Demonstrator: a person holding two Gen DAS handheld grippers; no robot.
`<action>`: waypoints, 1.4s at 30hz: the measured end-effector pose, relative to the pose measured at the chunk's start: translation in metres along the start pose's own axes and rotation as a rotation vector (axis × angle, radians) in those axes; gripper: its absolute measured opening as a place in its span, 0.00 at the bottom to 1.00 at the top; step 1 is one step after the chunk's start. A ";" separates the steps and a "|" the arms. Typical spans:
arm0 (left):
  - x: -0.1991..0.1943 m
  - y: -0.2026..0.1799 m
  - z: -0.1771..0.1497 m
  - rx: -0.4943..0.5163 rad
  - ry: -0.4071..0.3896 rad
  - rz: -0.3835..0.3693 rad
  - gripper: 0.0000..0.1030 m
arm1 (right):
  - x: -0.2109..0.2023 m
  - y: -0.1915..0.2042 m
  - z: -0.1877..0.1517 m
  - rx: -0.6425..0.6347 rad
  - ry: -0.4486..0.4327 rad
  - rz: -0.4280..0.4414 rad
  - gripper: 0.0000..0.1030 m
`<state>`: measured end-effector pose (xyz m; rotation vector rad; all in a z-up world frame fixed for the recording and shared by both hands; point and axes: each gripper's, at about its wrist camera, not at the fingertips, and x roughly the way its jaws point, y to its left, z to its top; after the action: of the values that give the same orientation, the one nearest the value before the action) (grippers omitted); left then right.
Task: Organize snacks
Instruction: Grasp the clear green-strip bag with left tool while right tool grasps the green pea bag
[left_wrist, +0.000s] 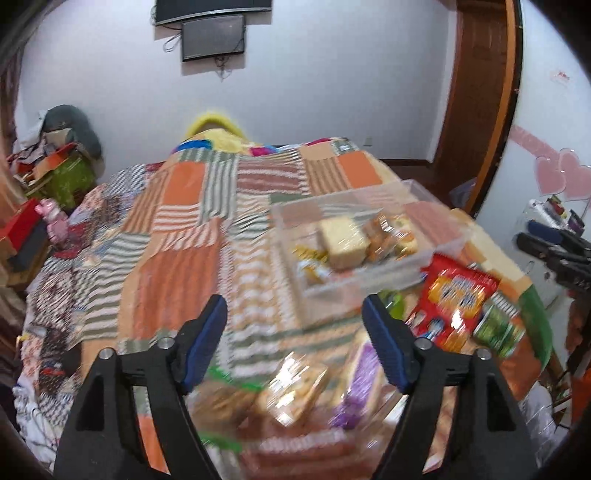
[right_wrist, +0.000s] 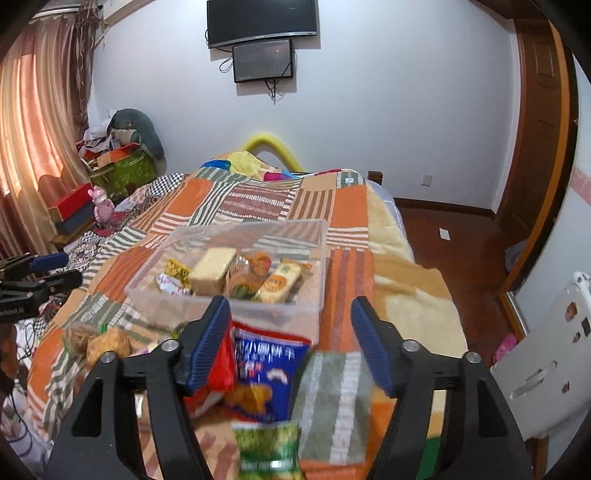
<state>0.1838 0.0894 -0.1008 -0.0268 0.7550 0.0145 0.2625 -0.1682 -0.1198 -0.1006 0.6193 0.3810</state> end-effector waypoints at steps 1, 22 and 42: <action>-0.003 0.007 -0.007 -0.007 0.004 0.018 0.79 | -0.002 0.000 -0.003 0.002 -0.001 -0.009 0.73; 0.066 0.094 -0.086 -0.150 0.209 0.040 0.81 | 0.024 0.009 -0.078 0.048 0.229 -0.072 0.81; 0.103 0.099 -0.105 -0.170 0.258 -0.035 0.55 | 0.039 0.025 -0.086 -0.003 0.292 -0.061 0.41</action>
<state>0.1848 0.1856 -0.2496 -0.2066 1.0095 0.0427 0.2355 -0.1500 -0.2121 -0.1794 0.9020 0.3106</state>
